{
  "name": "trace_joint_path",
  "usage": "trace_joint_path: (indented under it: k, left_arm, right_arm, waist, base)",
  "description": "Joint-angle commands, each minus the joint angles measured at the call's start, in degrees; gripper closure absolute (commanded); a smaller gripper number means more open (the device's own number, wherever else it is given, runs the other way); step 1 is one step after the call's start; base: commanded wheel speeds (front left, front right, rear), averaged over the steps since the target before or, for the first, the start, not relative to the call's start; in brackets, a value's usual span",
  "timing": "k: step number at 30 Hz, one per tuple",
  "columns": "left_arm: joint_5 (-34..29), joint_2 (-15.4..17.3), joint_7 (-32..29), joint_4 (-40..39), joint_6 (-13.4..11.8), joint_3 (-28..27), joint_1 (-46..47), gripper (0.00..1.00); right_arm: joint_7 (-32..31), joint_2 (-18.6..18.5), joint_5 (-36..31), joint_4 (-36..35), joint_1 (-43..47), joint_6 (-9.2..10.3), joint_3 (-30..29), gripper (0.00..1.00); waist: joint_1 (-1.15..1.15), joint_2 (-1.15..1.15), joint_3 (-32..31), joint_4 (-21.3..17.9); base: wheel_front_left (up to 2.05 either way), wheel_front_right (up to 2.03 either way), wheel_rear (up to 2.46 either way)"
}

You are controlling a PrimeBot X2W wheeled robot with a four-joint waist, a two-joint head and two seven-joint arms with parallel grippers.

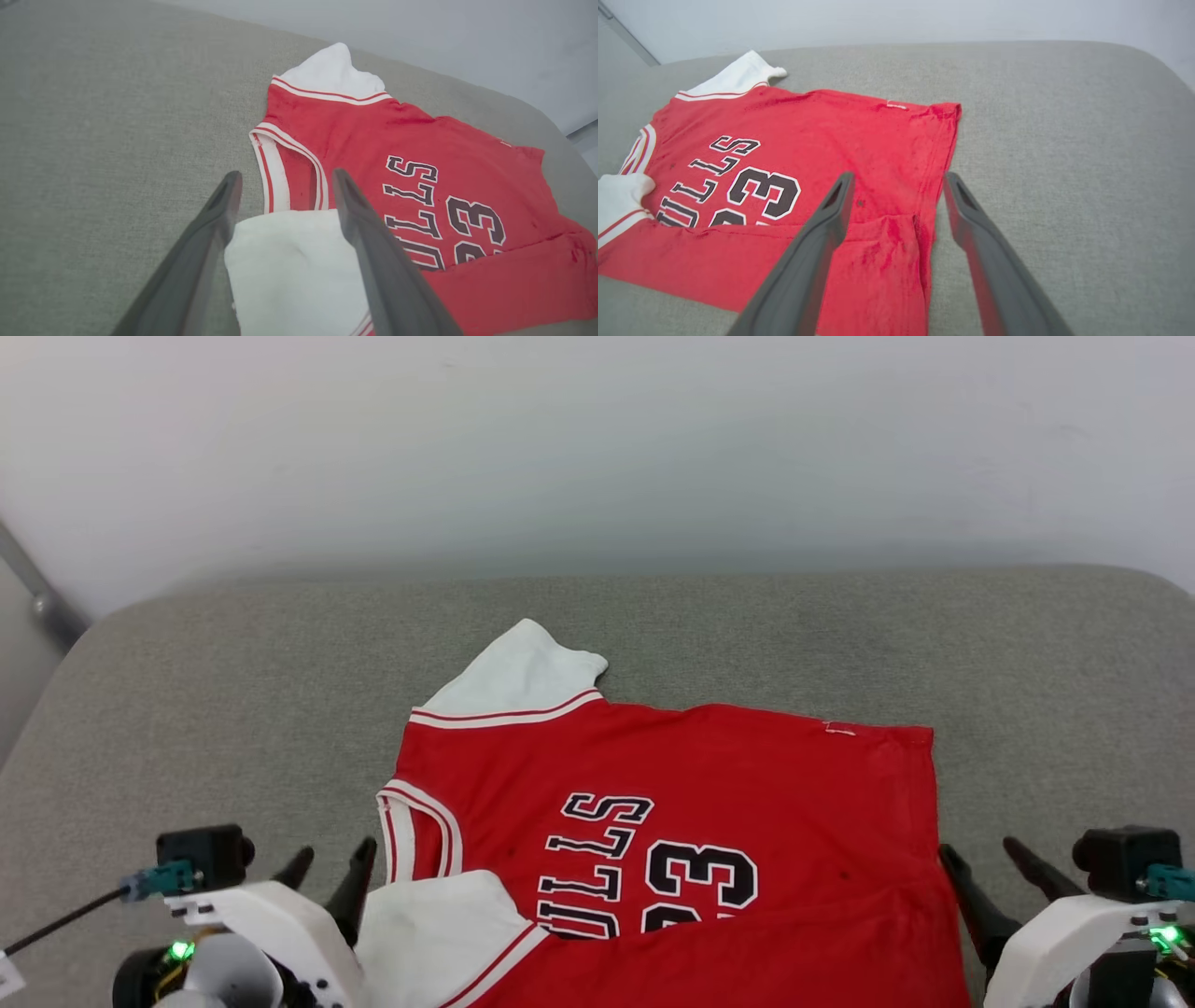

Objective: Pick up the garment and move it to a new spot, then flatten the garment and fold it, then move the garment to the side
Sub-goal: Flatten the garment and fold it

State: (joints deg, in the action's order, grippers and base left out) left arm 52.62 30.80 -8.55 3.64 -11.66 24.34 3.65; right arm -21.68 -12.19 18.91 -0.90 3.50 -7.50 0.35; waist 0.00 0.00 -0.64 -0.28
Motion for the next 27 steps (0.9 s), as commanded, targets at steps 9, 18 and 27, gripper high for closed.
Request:
trace_joint_path:
  k: [9,18,27]
  left_arm:
    - [-6.4,0.8,7.0,0.0,-1.4,-2.6,10.8,0.0]
    - [-6.1,2.4,3.3,4.0,3.6,-3.6,27.6,0.0]
    - [2.6,7.1,-18.7,13.8,14.5,-1.8,47.4,0.0]
  right_arm:
    - [11.5,4.4,-6.9,-4.4,-4.4,0.02,-2.0,0.0]
    - [14.4,6.8,-9.6,-9.2,-12.1,0.02,-1.7,0.0]
    - [15.7,8.4,-10.3,-9.5,-17.3,0.02,0.6,0.0]
  waist:
    - [0.0,0.0,5.0,-4.4]
    - [0.0,0.0,18.4,-7.4]
    - [0.0,0.0,27.8,-12.3]
  base:
    - [0.0,0.0,0.0]
    - [0.0,0.0,0.0]
    - [0.0,0.0,0.0]
